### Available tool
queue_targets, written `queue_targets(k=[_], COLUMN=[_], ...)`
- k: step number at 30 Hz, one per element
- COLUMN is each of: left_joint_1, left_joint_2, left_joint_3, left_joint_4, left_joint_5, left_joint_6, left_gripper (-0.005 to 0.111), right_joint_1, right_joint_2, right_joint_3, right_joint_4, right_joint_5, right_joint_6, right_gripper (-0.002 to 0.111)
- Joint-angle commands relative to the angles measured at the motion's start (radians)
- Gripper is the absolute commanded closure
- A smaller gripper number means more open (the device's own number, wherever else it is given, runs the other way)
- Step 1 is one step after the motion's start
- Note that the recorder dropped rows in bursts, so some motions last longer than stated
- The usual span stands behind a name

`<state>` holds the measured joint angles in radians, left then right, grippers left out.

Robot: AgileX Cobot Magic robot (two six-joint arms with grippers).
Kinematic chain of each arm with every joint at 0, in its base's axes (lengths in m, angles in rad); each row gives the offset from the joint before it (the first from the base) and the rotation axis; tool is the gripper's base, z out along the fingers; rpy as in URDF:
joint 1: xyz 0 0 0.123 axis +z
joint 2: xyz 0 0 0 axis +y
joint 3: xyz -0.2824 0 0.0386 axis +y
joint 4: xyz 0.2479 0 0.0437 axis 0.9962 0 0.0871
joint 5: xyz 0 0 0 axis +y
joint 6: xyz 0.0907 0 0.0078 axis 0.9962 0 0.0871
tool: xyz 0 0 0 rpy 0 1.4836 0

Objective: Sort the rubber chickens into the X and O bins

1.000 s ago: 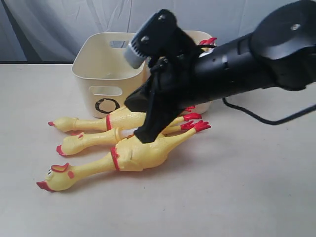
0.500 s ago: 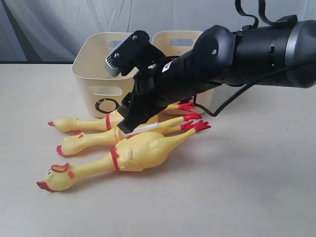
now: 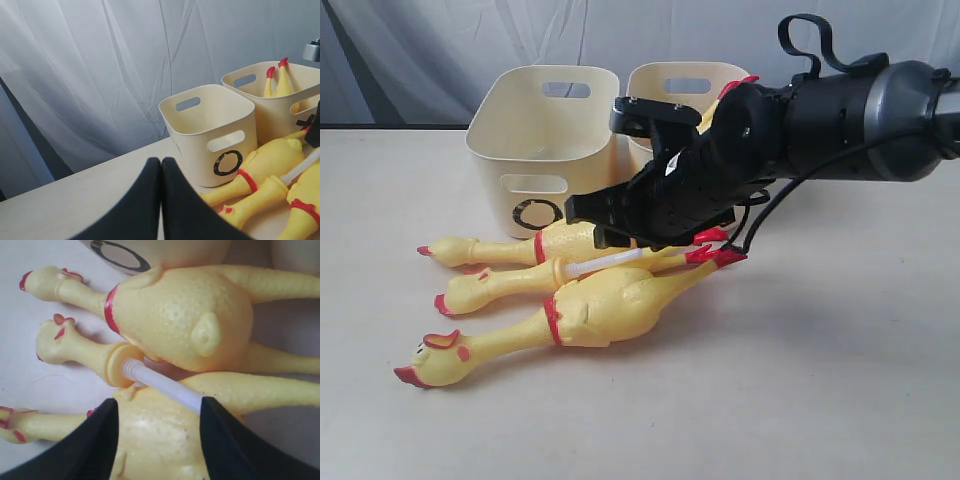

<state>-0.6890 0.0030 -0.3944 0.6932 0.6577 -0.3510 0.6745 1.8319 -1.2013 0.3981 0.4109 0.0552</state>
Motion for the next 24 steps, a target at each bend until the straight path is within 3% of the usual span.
queue_targets(k=[1,8,15,24], left_joint_1=[-0.002,-0.002,-0.002,-0.002], left_joint_2=[-0.003,-0.003,-0.003,-0.003], left_joint_3=[0.006,0.006,0.006,0.006], left_joint_4=[0.003,0.003,0.003,0.003], left_joint_5=[0.002,0.002,0.002,0.002], left_joint_6=[-0.008,-0.008,-0.008,-0.008], left_gripper=[0.107,0.107,0.107,0.107], right_joint_1=[-0.006,-0.011,0.021,0.156], right_joint_2=[0.017,0.04,0.045,0.12], right_joint_3=[-0.008,-0.008,-0.036,-0.151], right_joint_4=[-0.009,-0.094,-0.145,-0.171], right_joint_5=[-0.047,-0.084,-0.107,-0.105], right_joint_6=[0.016,0.021,-0.261,-0.522], right_gripper=[0.06,0.06,0.06,0.06])
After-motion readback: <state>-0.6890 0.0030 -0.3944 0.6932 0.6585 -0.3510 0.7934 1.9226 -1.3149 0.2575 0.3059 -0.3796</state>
